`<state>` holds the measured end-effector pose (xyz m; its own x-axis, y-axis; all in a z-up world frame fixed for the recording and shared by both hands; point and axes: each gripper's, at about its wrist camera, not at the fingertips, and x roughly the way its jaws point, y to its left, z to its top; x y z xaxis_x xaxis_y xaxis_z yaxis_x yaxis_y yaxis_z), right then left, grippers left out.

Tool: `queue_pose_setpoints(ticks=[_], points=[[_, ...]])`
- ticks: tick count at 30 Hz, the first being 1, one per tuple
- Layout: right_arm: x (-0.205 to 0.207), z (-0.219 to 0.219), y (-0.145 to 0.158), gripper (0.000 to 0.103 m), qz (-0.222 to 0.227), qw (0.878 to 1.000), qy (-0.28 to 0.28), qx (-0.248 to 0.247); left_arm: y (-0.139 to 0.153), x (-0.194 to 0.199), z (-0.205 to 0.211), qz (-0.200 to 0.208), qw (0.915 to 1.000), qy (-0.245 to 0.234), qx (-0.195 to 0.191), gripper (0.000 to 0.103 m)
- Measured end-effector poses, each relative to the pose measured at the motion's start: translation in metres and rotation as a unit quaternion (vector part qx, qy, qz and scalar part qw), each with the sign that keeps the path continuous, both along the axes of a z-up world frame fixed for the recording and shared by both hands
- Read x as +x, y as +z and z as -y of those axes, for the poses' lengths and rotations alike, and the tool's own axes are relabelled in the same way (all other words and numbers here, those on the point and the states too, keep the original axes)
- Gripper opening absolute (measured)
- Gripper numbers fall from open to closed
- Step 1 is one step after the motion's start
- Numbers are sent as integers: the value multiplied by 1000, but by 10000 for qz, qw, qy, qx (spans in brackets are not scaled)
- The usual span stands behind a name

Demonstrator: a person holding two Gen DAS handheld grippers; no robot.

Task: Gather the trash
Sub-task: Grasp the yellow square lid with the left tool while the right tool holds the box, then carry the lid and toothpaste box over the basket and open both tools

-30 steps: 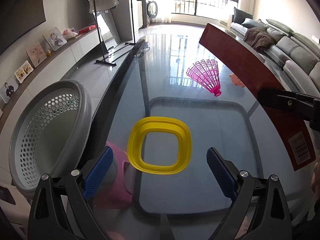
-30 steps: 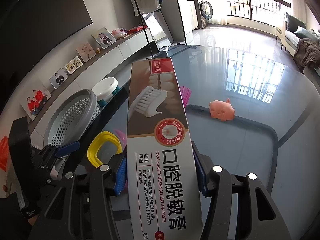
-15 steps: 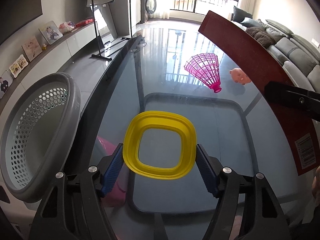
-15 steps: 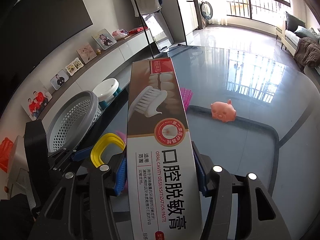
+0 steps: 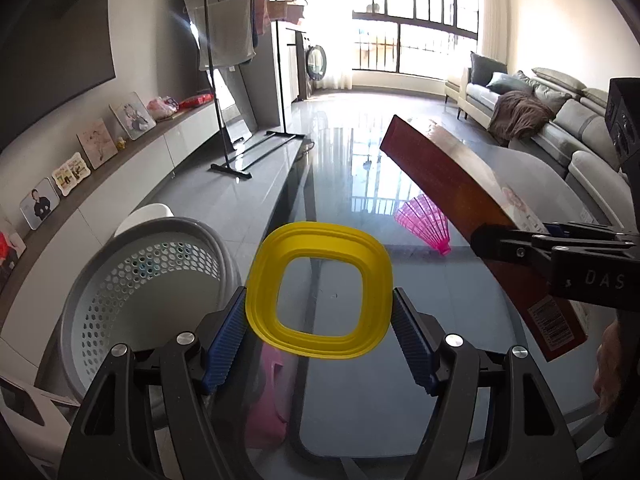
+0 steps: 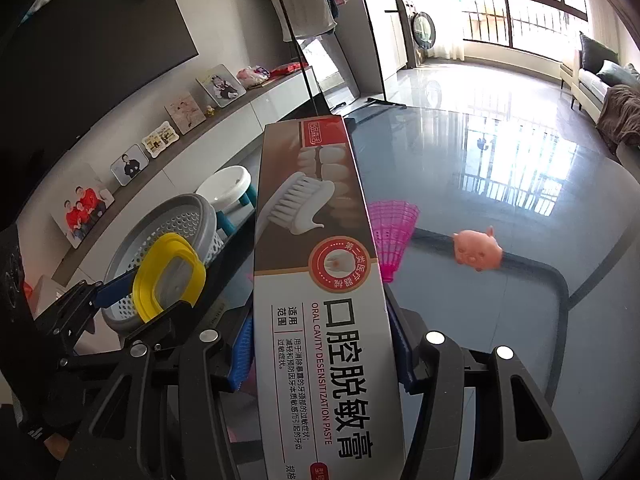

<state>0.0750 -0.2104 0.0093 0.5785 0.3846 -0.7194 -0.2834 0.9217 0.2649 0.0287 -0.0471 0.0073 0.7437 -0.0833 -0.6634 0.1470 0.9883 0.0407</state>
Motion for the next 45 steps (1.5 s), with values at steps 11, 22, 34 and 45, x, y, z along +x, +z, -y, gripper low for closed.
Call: queue_pose_setpoints(ticks=[11,22,34,45], points=[[19,-77,16,53,173,9980,545,273,29,-7,-68,320,9974,616,171,69],[29,-170,15,53,64,9925,1185,287,23,2,-151,259,9877,1504,326,69],[44,-226,-11,53,-501,9887,1408,-123,-2,15,-193,17,9827,1817,350,69],[43,-237,-21,54,-644,9861,1504,-274,-9,17,-206,-162,9813,1913,144,72]])
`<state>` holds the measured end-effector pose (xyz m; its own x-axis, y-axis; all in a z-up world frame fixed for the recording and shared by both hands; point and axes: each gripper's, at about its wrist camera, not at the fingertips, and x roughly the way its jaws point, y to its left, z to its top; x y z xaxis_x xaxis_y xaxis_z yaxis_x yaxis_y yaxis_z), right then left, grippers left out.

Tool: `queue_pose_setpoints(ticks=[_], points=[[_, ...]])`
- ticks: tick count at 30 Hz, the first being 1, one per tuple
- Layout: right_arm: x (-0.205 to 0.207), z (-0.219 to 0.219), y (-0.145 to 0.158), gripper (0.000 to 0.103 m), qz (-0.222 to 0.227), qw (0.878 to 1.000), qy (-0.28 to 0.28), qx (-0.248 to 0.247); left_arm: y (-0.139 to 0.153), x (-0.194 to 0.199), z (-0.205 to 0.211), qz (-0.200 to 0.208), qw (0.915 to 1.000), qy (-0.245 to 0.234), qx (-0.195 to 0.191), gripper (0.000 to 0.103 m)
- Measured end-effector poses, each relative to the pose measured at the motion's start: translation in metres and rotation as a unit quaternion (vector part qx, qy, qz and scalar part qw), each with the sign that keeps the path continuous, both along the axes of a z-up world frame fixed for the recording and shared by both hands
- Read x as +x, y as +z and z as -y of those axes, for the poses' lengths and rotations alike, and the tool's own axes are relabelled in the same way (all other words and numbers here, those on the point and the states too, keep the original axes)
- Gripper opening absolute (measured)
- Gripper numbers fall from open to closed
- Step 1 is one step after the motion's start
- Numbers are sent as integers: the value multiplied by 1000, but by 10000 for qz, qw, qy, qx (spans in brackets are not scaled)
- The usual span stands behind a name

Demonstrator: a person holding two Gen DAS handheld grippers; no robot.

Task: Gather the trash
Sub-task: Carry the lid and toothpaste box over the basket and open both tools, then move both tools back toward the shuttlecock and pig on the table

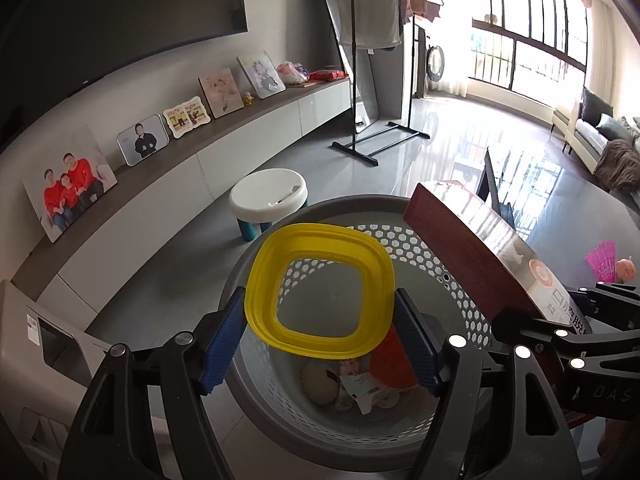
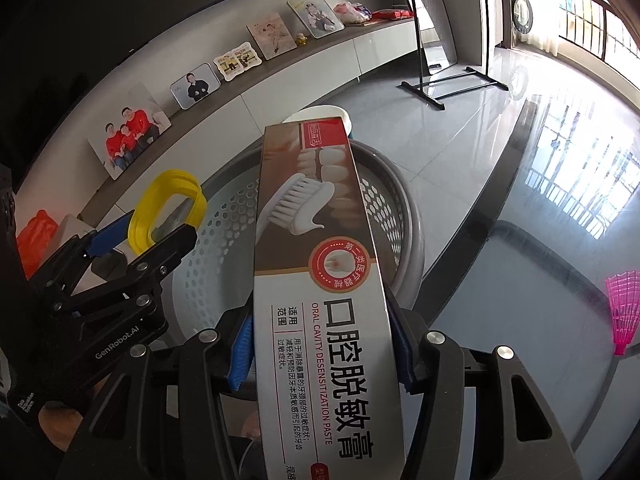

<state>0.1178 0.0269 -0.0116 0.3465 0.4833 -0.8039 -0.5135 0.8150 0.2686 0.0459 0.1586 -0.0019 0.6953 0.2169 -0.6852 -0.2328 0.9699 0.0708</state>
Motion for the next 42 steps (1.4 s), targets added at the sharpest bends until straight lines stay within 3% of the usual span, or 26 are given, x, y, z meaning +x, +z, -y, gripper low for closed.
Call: queue_pose_setpoints(ticks=[3,29,42], points=[[0,-1,5,71,81,9999,26,119,1,-1,-1,-1,10000,68,-18,82],[-3,9,10,71,271,9994,-78,196,1,-1,1,31,10000,88,4,82],[-15,27,26,71,749,9961,-347,324,1,-5,11,46,9999,-108,-57,84]])
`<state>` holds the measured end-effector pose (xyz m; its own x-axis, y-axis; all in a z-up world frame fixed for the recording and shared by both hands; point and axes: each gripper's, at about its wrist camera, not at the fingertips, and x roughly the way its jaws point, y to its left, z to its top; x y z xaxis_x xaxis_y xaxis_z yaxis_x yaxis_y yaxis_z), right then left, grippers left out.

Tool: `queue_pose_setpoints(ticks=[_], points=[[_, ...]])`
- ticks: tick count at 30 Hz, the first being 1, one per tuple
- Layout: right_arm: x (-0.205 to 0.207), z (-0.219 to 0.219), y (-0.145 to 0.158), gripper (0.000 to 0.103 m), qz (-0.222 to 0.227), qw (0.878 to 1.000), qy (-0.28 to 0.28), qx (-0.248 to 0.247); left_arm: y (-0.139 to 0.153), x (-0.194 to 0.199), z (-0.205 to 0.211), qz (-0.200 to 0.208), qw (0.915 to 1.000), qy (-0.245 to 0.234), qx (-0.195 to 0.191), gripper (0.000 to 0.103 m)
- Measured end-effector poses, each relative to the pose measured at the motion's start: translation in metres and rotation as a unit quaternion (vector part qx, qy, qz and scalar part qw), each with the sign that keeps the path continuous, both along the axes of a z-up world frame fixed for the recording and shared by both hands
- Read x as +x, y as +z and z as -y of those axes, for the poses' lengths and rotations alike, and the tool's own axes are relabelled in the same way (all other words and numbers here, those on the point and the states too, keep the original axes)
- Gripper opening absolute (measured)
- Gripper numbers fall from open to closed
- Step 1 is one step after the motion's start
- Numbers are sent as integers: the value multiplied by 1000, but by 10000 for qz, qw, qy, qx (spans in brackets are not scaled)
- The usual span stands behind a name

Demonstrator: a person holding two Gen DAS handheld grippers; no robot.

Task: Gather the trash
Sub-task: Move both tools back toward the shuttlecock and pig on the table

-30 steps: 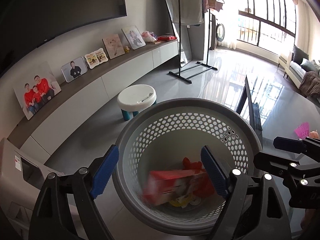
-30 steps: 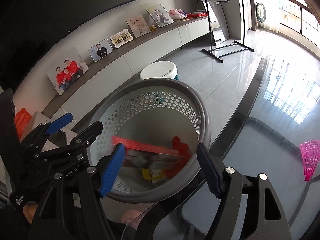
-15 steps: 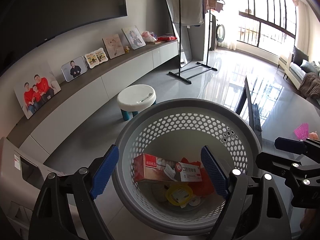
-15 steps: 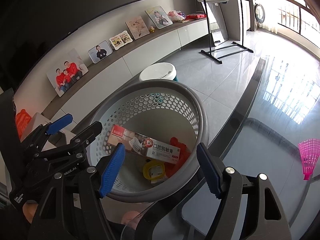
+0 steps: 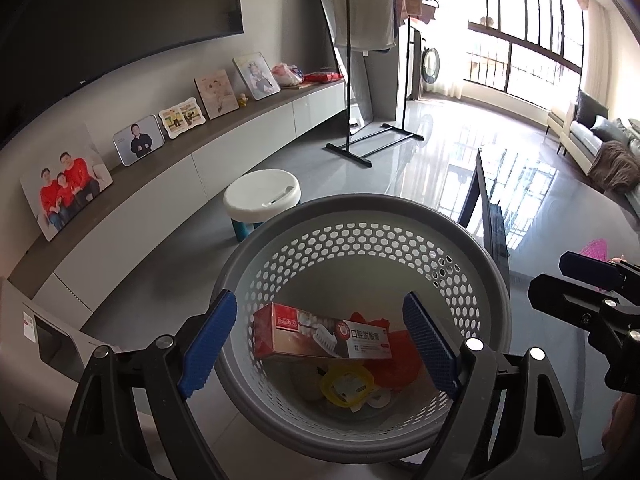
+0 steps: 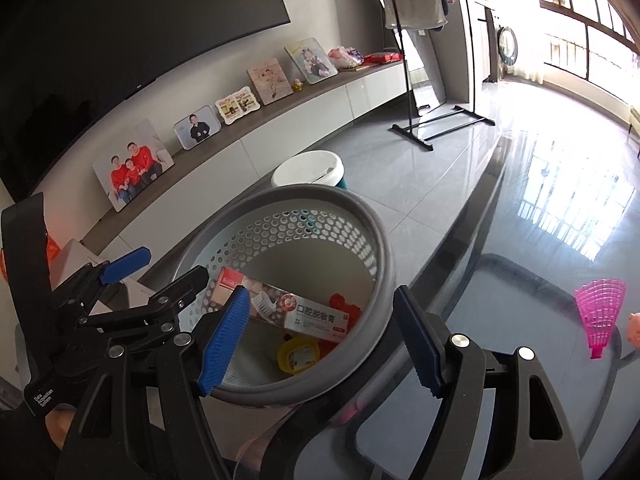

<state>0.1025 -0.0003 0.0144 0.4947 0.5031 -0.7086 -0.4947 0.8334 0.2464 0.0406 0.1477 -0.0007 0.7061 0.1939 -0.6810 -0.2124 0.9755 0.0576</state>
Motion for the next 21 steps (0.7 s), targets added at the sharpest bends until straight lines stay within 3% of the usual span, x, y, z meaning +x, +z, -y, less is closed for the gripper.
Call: queue_pose_setpoints(ticks=[11,21], points=[[-17,45,12,75,604,9955,-695,-210,8,-9,35,204,9989,-408,57,87],[-24,144,18,79,839,9783,-1859,-349,20,-4,94,371,9943,-998,-5,91]])
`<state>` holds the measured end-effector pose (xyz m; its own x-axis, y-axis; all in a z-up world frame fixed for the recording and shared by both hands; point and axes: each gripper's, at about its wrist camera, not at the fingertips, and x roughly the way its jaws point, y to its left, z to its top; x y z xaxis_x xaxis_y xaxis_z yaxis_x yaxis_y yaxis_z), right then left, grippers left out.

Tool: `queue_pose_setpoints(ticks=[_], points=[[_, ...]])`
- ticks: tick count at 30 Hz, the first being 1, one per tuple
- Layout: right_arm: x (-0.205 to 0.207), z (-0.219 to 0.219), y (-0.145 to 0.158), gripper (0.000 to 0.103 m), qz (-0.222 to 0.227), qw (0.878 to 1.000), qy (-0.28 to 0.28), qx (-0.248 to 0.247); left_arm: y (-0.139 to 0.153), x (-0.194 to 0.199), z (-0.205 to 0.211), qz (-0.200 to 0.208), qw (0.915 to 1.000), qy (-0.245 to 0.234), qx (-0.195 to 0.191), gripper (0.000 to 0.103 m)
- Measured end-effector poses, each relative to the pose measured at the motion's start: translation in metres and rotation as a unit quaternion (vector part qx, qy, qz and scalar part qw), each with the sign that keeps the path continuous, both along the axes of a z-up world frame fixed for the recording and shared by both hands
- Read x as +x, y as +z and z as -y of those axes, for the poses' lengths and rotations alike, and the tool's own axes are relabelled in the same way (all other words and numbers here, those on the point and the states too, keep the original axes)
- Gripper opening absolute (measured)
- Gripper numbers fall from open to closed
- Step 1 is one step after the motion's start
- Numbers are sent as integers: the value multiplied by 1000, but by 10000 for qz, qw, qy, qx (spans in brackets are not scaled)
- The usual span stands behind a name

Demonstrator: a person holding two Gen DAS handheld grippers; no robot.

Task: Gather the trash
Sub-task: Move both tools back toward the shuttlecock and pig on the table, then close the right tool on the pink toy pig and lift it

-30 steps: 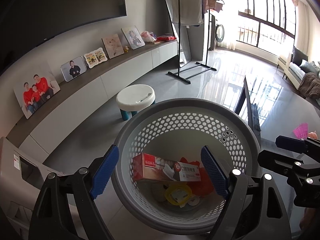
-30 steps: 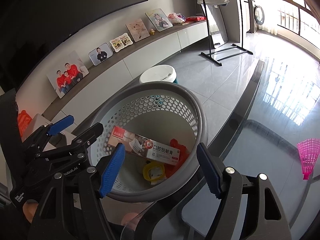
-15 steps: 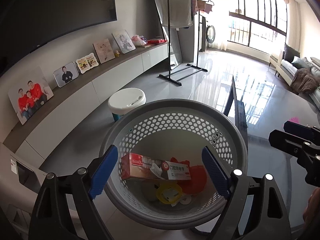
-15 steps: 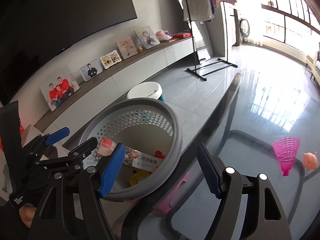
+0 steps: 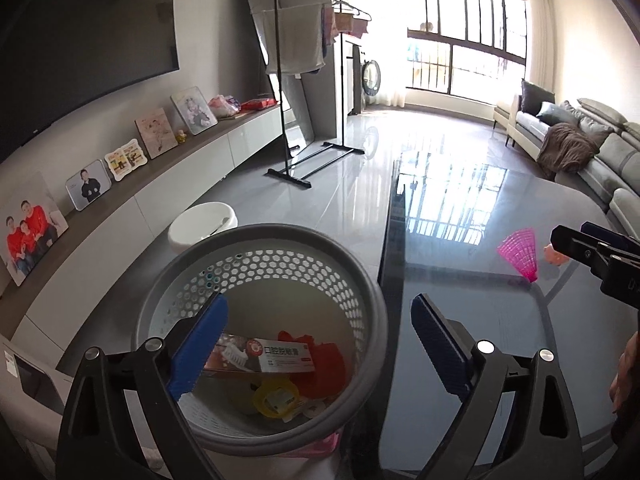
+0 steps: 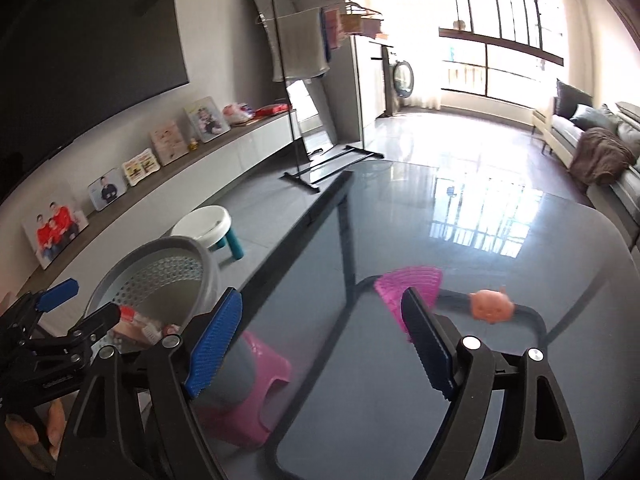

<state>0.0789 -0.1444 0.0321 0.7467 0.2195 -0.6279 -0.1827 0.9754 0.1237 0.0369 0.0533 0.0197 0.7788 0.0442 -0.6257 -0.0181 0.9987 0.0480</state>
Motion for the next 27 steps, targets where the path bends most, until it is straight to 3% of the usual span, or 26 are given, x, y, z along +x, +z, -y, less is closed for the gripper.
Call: queue_pose_setpoints(ticks=[5,13,27], points=[[-2,54,-2,80,-56,9981,-613,55,5,11,40,82,9996,-250,-38,92],[-10,127,-14,82,-44,9901,-1376,-265,-3,37,109,14,9979,-638,-69,93],[-10,193,-34,82,-273,9822,-1856,-95,-35,72,183,-228,9933,-1134,-1,93]])
